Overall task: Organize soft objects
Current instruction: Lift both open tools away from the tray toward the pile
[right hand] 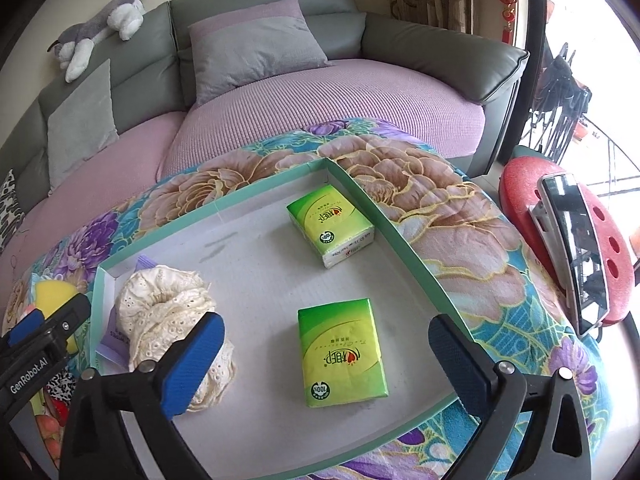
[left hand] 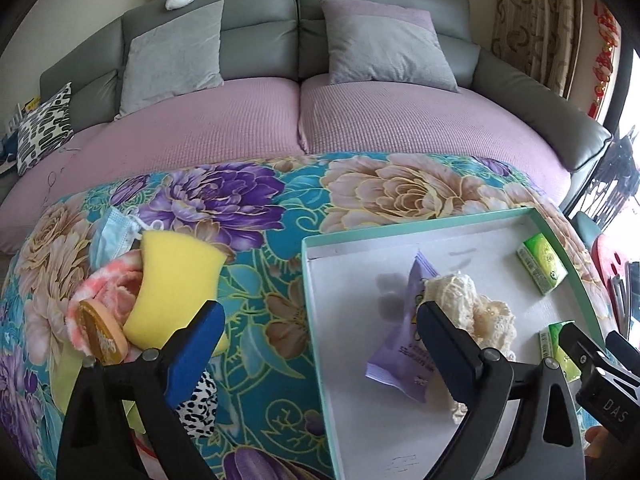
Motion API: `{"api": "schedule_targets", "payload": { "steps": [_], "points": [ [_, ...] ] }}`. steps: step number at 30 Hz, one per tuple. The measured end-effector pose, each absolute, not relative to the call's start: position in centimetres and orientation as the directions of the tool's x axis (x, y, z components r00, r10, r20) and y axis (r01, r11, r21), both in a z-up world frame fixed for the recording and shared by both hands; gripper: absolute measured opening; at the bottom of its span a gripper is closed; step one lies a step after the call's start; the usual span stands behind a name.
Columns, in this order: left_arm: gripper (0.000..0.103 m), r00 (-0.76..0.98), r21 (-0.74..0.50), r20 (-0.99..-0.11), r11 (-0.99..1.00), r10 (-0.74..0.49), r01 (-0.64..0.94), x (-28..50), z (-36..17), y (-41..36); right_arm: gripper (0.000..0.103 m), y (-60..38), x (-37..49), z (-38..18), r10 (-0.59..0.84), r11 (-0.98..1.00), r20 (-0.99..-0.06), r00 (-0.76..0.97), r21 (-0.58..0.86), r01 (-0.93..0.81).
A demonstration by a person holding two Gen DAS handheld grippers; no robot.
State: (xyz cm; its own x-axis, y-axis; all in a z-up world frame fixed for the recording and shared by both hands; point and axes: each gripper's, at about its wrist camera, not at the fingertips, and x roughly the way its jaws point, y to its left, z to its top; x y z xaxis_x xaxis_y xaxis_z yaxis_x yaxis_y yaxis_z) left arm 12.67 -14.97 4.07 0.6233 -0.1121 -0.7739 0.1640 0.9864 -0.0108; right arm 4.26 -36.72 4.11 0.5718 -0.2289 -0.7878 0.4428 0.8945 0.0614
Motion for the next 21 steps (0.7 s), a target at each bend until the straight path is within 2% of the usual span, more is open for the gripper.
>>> {"api": "schedule_targets", "payload": {
  "steps": [15, 21],
  "points": [
    [0.097, 0.640, 0.023, -0.763, 0.986, -0.088, 0.163, 11.6, 4.8, -14.2, 0.103, -34.3, 4.9, 4.5, -0.264, 0.934, -0.760, 0.594, -0.047, 0.355],
    [0.097, 0.647, 0.009, -0.756, 0.988, -0.096, 0.157, 11.1, 5.3, -13.2, 0.103, -33.7, 4.5, 5.2, -0.231, 0.942, -0.730, 0.643, -0.003, 0.335]
  ]
}}
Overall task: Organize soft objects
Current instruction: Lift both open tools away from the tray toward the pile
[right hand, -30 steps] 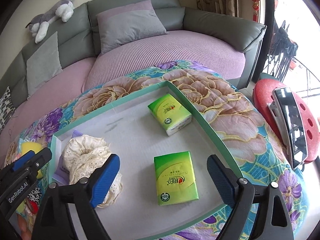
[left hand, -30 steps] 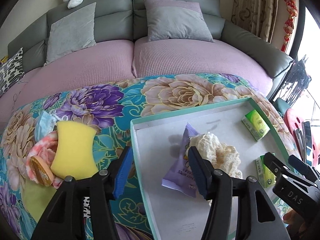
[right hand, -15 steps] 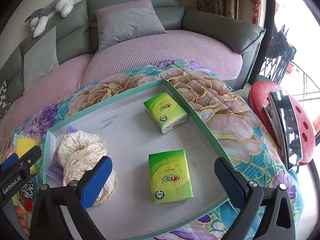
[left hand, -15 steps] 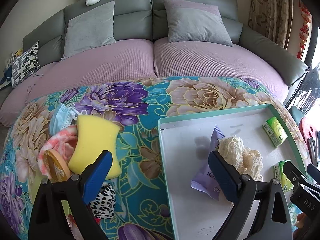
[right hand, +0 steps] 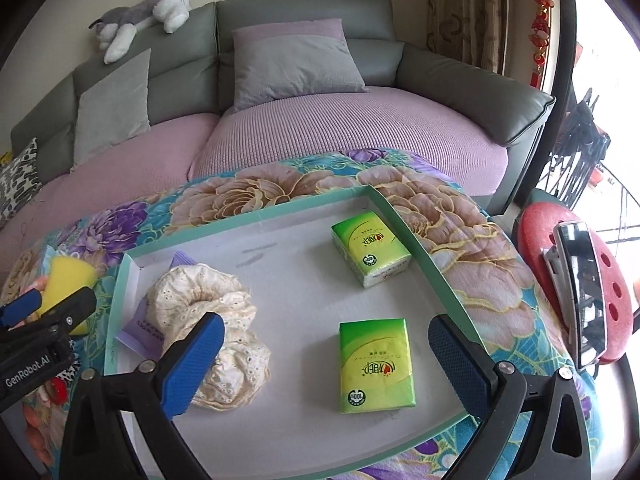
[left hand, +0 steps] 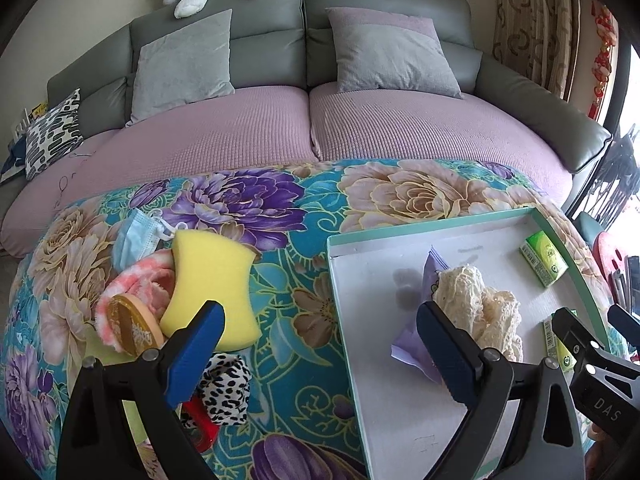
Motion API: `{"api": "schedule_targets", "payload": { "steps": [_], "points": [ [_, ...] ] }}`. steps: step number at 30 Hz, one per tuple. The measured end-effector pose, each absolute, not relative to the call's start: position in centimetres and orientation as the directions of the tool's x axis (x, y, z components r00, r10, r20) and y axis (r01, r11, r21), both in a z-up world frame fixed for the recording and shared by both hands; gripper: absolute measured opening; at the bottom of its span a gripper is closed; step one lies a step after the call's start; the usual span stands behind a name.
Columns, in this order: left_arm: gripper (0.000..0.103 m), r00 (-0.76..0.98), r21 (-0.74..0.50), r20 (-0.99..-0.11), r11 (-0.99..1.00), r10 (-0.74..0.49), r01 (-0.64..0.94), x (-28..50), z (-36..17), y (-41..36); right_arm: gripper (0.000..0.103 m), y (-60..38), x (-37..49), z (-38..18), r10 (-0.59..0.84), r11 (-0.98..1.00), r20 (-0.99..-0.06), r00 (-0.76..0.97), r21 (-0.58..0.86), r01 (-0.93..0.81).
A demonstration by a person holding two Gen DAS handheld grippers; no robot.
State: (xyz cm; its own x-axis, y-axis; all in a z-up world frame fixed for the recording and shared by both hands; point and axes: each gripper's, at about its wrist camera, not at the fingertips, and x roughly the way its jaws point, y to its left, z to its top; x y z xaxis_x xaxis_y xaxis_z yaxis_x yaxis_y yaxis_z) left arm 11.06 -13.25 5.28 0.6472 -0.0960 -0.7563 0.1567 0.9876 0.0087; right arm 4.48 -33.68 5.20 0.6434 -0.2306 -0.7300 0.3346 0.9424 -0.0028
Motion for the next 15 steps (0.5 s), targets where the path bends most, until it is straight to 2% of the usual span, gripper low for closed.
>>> {"api": "schedule_targets", "payload": {
  "steps": [10, 15],
  "points": [
    [0.097, 0.643, -0.027, -0.761, 0.994, -0.089, 0.106, 10.5, 5.3, -10.2, 0.103, -32.1, 4.4, 5.4, -0.267, 0.939, -0.712, 0.649, -0.042, 0.341],
    [0.097, 0.640, -0.042, -0.764, 0.995, -0.087, 0.086, 10.1, 5.2, -8.9, 0.103, -30.9, 3.9, 5.9, -0.362, 0.913, -0.688, 0.629, -0.123, 0.390]
  ]
}}
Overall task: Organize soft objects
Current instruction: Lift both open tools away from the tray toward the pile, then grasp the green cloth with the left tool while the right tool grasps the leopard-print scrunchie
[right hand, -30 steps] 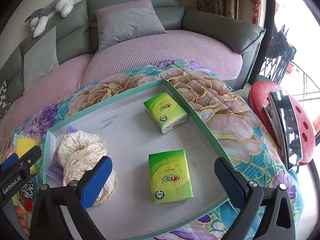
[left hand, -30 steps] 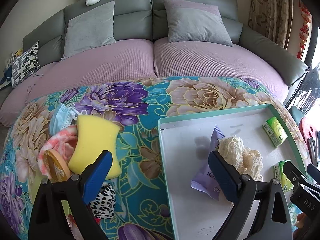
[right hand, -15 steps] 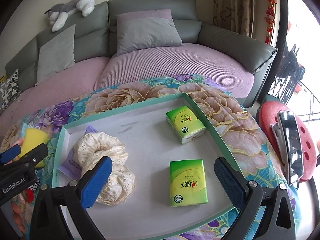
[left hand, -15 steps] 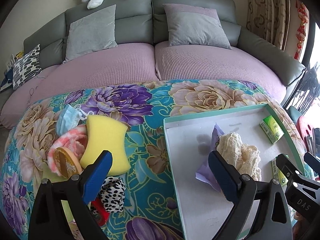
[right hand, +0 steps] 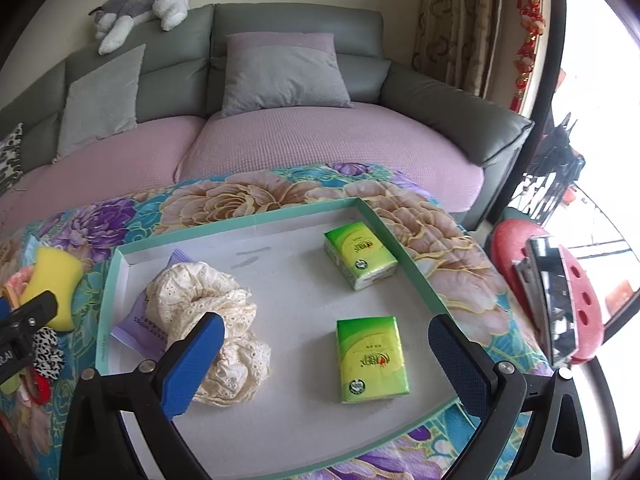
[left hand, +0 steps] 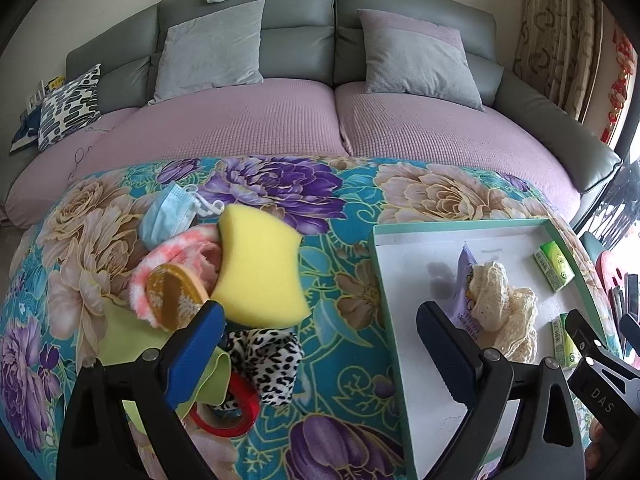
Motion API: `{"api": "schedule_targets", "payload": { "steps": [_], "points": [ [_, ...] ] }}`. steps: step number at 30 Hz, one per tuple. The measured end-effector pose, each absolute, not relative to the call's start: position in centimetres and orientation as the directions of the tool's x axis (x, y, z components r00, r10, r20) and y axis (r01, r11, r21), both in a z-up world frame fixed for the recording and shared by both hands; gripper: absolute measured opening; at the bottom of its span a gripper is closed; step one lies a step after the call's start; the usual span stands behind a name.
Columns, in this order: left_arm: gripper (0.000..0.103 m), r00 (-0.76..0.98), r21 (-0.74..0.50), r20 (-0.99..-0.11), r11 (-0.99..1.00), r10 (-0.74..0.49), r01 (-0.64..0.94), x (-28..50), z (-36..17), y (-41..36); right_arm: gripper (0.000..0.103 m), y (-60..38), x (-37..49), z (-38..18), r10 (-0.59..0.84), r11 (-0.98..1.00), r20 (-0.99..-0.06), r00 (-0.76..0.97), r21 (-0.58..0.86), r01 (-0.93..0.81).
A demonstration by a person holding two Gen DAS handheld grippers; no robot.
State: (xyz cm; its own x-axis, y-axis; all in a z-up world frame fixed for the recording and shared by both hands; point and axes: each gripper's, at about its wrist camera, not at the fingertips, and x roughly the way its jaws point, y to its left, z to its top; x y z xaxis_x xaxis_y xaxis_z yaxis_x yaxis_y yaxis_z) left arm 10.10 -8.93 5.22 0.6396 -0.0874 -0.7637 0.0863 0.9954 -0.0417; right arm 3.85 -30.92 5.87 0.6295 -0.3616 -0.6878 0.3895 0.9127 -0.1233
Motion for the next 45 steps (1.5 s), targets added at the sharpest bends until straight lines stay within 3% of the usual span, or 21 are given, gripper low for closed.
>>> {"api": "schedule_targets", "payload": {
  "steps": [13, 27, 45],
  "points": [
    [0.097, 0.673, -0.060, -0.736, 0.997, -0.078, 0.050, 7.8, 6.8, -5.4, 0.103, -27.5, 3.5, 6.8, -0.352, 0.923, -0.694, 0.628, -0.147, 0.354],
    [0.097, 0.710, -0.109, -0.701, 0.975, 0.062, -0.193, 5.9, 7.9, 4.5, 0.103, -20.4, 3.9, 7.4, -0.249, 0.968, -0.705, 0.665, -0.163, 0.191],
    [0.097, 0.687, -0.255, -0.718, 0.875, 0.114, -0.412, 5.3, 5.3, 13.1, 0.103, -11.5, 7.2, 6.2, -0.062, 0.994, -0.738, 0.672, -0.107, -0.025]
  ]
}}
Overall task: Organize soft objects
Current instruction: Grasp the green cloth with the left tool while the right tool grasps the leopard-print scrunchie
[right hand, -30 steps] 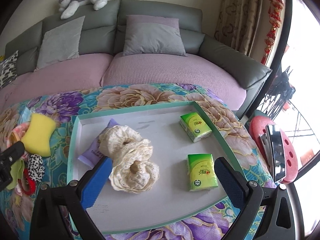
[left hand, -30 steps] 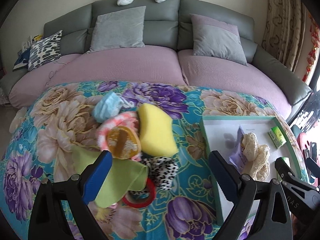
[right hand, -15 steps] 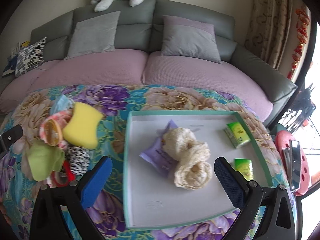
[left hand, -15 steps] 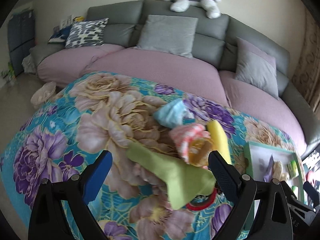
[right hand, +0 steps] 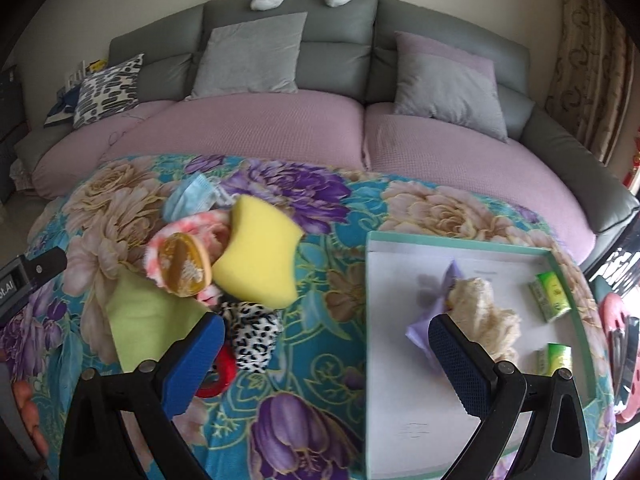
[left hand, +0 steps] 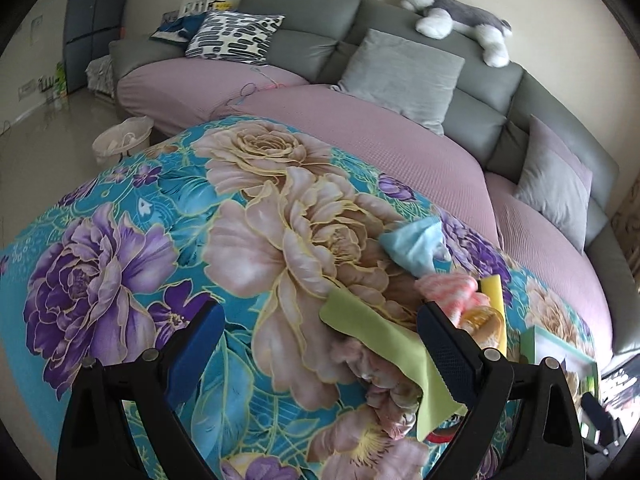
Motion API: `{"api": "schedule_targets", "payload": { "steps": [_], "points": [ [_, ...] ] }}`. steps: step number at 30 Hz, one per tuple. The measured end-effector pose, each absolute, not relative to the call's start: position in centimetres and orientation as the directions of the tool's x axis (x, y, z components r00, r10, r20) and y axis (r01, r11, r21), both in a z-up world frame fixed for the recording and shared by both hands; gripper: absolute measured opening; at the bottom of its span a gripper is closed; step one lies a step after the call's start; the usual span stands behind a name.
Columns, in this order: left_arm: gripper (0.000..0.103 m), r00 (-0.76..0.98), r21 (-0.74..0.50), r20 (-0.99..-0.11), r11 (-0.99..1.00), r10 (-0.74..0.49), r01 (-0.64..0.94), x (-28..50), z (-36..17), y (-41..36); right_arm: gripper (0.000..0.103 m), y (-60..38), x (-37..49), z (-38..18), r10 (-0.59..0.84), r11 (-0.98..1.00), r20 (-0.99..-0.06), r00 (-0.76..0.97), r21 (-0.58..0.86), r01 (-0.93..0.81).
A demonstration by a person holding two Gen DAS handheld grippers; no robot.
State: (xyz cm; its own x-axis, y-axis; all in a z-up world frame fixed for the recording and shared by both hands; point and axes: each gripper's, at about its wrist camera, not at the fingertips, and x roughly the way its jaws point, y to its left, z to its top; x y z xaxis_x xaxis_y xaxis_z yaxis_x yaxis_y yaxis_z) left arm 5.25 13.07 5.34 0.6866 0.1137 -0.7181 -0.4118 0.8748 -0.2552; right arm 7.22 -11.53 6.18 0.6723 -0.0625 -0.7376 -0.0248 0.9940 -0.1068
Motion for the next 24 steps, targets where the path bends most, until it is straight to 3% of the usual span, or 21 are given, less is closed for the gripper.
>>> {"api": "schedule_targets", "payload": {
  "steps": [8, 16, 24],
  "points": [
    [0.097, 0.684, -0.297, -0.726, 0.864, 0.073, -0.407, 5.7, 4.4, 13.5, 0.103, -9.9, 8.2, 5.0, -0.027, 0.993, -0.758, 0.651, -0.098, -0.073],
    [0.097, 0.651, -0.232, -0.752, 0.882, 0.105, -0.410, 6.3, 3.8, 12.8, 0.103, -9.9, 8.2, 4.3, -0.049, 0.991, -0.752, 0.657, -0.120, -0.064],
    [0.097, 0.623, -0.319, -0.782, 0.865, -0.009, -0.388, 7.1, 2.7, 12.5, 0.097, -11.0, 8.8, 3.1, -0.034, 0.994, -0.800, 0.599, -0.087, -0.061]
  ]
}}
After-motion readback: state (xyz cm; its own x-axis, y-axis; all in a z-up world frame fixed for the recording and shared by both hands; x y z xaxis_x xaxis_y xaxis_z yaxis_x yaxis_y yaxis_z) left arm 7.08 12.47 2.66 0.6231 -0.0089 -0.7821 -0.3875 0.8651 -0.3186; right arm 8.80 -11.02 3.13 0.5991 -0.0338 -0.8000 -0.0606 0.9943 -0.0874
